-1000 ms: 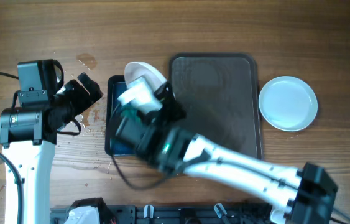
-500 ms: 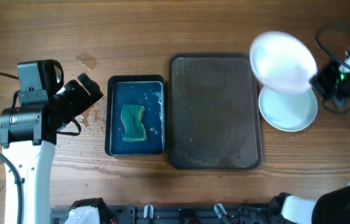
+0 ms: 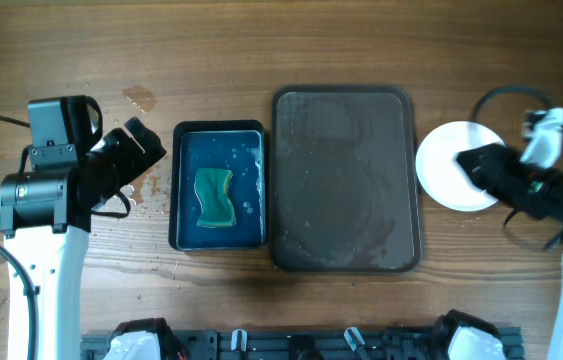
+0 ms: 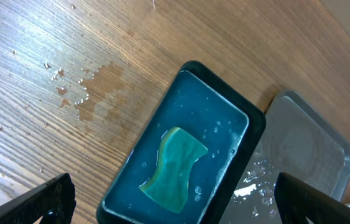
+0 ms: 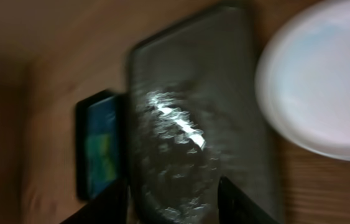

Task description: Clean dirty plates on tray and stack at the side

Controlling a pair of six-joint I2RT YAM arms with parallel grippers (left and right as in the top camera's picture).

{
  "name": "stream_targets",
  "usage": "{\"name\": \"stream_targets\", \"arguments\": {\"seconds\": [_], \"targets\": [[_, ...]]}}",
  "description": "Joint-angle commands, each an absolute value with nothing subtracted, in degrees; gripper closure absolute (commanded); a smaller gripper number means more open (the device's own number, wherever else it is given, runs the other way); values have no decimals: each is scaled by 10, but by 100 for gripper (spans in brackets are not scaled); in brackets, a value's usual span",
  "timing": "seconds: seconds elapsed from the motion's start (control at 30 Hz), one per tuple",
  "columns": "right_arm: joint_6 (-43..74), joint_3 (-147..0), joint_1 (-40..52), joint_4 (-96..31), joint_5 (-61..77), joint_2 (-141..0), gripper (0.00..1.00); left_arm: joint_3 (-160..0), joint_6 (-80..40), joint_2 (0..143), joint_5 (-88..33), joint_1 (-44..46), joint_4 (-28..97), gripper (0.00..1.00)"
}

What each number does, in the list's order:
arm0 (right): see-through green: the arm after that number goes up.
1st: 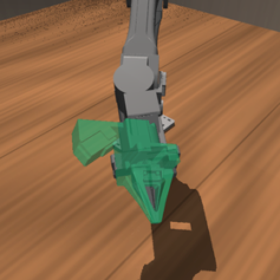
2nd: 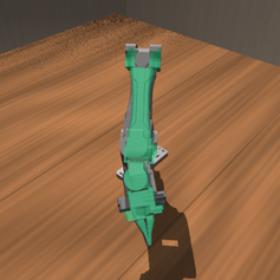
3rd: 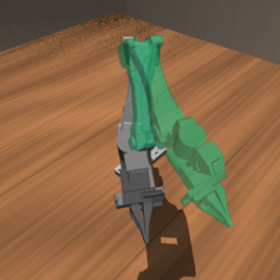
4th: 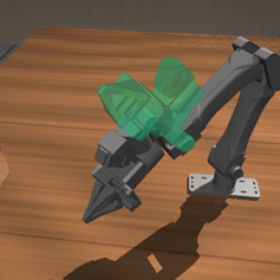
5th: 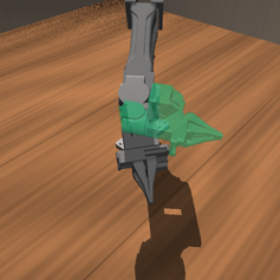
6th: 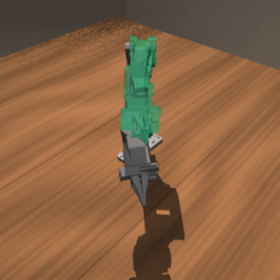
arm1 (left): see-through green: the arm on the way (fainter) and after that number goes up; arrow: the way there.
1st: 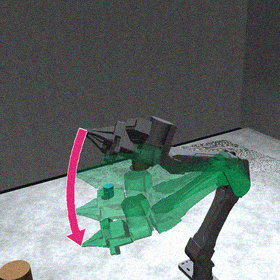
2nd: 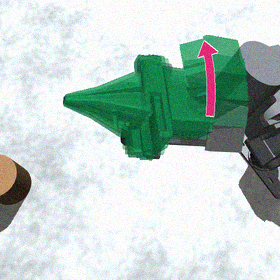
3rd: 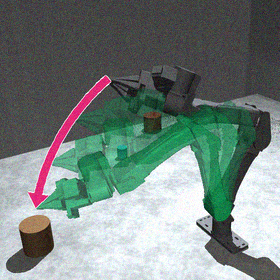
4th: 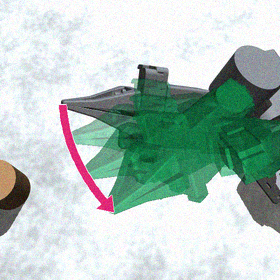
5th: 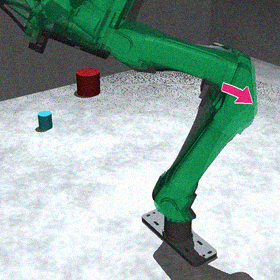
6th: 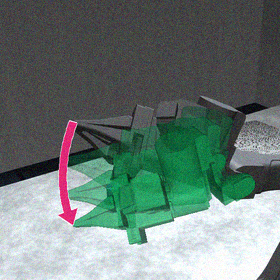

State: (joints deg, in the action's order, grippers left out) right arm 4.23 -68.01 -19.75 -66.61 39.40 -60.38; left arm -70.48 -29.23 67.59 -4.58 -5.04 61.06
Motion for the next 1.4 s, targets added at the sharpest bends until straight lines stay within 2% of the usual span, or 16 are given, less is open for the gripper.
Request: {"name": "stream_targets", "arguments": {"seconds": [0.0, 0.03, 0.07, 0.17, 0.3, 0.37, 0.47, 0.57, 0.67, 0.77, 0.8, 0.93, 1.07, 1.2, 1.27, 1.37], "targets": [[-2, -692, -63, -678, 477, -475, 51, -713, -290, 674, -49, -54, 609, 0], [3, -692, -27, -678, 476, -443, 45, -713, -290, 674, -49, -54, 609, 0], [25, -691, 4, -677, 466, -412, 0, -713, -290, 674, -49, -54, 609, 0], [115, -691, 30, -679, 413, -357, 0, -713, -290, 674, -49, -54, 609, 0], [142, -691, 30, -702, 380, -343, 0, -713, -290, 674, -49, -54, 609, 0], [49, -689, 36, -675, 366, -341, 0, -713, -290, 674, -49, -54, 609, 0], [-143, -663, 64, -556, 358, -319, 0, -713, -290, 674, -49, -54, 609, 0], [-256, -551, 92, -466, 358, -257, 0, -713, -290, 674, -49, -54, 609, 0], [-248, -415, 91, -426, 348, -166, 0, -713, -290, 674, -49, -54, 609, 0], [-64, -299, 91, -352, 245, -103, 0, -713, -290, 674, -49, -54, 609, 0], [-48, -265, 91, -323, 242, -86, 0, -713, -290, 674, -49, -54, 609, 0], [-90, -118, 91, -138, 244, 0, 0, -713, -290, 674, -49, -54, 609, 0], [-89, -15, 90, 27, 267, -2, 0, -713, -290, 674, -49, -54, 609, 0], [-95, -3, 90, 66, 263, -2, 0, -713, -290, 674, -49, -54, 609, 0], [-95, -3, 90, 19, 264, -4, 0, -713, -290, 674, -49, -54, 609, 0], [-95, -3, 90, 19, 263, -10, 0, -713, -290, 674, -49, -54, 609, 0]]}}
